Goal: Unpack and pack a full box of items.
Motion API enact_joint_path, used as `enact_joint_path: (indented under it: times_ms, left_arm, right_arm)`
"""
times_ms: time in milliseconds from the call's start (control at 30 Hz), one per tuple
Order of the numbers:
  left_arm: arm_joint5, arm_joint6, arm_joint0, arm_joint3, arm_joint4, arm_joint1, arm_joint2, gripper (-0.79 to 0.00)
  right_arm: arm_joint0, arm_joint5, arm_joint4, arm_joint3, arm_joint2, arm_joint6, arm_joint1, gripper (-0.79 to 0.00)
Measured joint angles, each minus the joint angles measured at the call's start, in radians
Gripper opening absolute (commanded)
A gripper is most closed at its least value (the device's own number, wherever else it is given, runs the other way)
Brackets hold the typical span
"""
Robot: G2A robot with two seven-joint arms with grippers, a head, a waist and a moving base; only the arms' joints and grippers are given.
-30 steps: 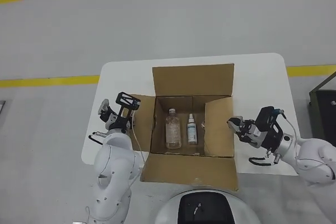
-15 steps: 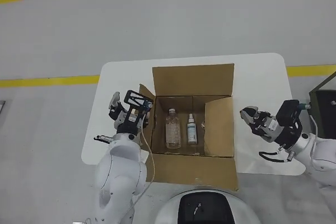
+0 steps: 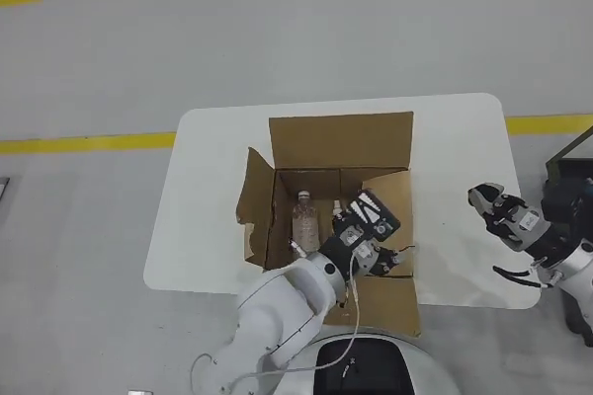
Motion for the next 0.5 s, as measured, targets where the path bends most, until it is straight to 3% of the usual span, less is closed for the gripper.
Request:
enact_joint_path:
  times_ms: [167,500]
  left_arm:
    - [0.014,0.030,-0.034,0.114,-0.214,-0.012,0.004,0.000]
    - [0.014,0.029,-0.033,0.109,-0.186,-0.012,0.004,0.000]
  right_arm:
    - [-0.039,0.003,-0.015,0.006,0.017,-0.020,-0.002,-0.785]
    - [-0.069,-0.009,-0.039,0.025,0.005,-0.031,-0.005,-0.785]
